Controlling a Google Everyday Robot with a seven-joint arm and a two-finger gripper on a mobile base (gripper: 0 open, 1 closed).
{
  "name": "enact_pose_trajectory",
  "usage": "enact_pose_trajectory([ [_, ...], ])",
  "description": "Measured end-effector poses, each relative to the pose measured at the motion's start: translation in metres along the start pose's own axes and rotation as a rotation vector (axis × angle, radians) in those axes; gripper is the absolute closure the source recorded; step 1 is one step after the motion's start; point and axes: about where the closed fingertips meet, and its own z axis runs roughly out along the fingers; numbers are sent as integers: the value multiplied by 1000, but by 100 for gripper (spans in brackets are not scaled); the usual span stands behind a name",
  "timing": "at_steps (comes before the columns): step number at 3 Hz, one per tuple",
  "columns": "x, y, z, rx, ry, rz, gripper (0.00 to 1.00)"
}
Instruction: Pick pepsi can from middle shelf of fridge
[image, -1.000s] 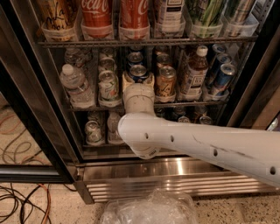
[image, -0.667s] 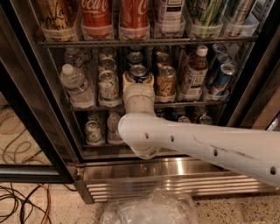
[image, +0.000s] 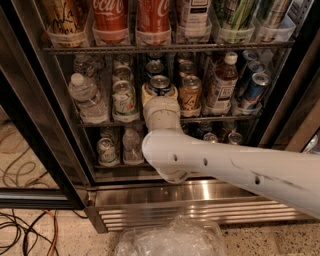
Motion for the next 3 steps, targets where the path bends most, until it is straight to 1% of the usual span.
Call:
enact_pose_trajectory([
  [1,-24,-7,-18,-49,-22,33,100],
  [2,-57,-10,-37,-110,-64,62,100],
  [3,-79,-12,-56,-209,-81,93,100],
])
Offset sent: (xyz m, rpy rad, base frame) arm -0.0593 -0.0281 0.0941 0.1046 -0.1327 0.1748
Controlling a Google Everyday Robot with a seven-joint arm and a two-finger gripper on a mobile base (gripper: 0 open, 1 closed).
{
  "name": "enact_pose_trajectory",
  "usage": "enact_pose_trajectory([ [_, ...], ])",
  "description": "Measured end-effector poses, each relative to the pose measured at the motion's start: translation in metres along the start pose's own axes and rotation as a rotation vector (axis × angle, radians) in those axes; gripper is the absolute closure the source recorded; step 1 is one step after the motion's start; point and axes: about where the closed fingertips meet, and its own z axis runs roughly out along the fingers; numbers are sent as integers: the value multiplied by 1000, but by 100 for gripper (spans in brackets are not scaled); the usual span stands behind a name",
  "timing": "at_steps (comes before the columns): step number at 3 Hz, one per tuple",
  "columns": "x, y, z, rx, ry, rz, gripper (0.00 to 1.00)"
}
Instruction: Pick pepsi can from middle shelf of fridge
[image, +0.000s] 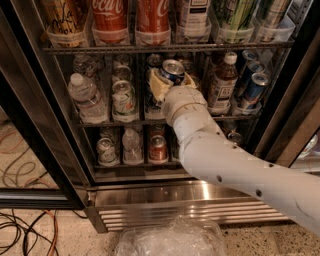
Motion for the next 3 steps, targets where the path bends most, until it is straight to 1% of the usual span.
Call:
enact_pose_trajectory([
  [1,-18,0,-18,-100,9,94,100],
  [2,-46,-14,-30,-188,-11,253,100],
  [3,-84,-27,-43,-286,-68,284,100],
])
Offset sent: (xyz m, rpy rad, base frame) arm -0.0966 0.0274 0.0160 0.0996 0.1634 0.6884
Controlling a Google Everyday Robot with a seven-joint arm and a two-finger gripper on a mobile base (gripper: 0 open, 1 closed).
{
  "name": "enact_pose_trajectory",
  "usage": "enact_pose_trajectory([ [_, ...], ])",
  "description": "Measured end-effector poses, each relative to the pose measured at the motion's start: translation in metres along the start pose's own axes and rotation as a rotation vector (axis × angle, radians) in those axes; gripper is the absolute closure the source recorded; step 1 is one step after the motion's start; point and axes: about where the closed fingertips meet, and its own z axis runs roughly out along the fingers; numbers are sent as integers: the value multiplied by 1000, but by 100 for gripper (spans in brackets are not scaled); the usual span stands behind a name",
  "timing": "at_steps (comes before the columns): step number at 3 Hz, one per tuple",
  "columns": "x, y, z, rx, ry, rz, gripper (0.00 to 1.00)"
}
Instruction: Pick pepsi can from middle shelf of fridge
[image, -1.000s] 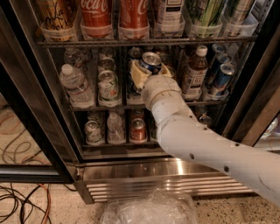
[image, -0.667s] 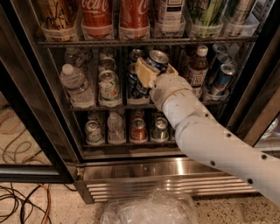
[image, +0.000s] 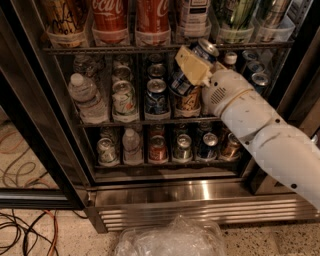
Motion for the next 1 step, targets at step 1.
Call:
enact_pose_trajectory([
  [1,9,26,4,-84,35,33,100],
])
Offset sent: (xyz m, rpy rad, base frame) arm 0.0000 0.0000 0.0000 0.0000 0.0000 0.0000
